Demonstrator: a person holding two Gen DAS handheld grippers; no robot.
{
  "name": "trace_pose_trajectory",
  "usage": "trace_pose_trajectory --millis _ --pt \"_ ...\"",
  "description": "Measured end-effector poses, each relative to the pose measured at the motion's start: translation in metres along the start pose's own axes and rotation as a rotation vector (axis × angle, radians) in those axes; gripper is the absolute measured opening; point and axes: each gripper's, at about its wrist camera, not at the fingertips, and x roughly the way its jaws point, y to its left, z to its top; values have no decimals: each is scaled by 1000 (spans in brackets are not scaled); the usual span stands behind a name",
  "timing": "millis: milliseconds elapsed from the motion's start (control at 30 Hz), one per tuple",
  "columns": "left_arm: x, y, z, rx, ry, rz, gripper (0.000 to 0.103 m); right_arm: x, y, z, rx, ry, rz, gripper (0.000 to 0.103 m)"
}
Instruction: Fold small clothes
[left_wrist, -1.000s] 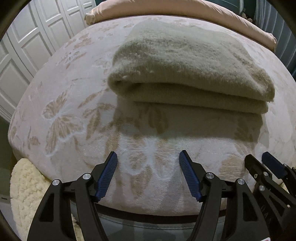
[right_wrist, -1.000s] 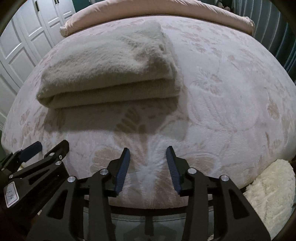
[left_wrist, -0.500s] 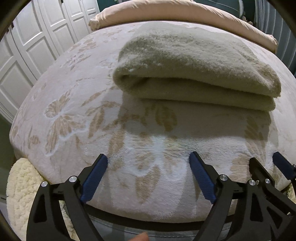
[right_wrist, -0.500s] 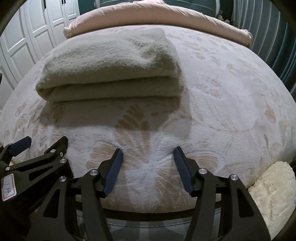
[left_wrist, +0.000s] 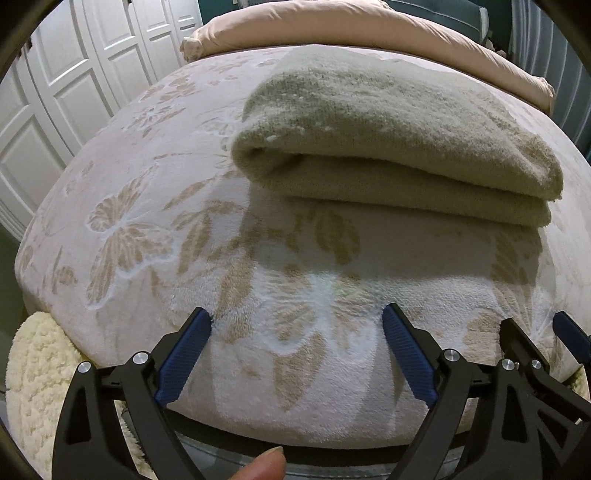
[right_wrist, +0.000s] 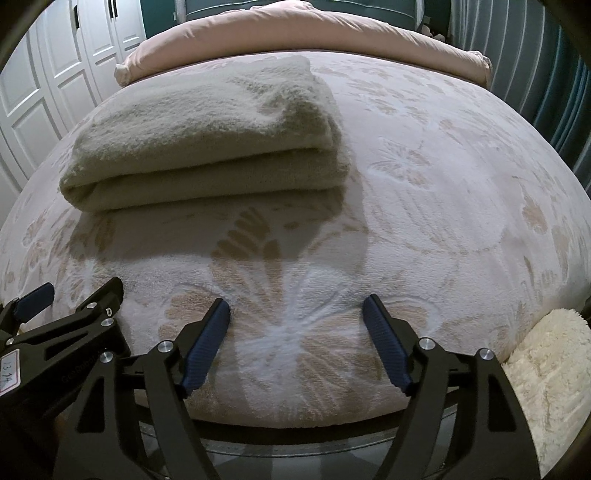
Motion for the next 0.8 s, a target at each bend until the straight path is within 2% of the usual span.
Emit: trace_pose_trajectory --millis 800 --pt "0 -5 -2 10 -21 19 92 1 1 -3 5 -19 -13 75"
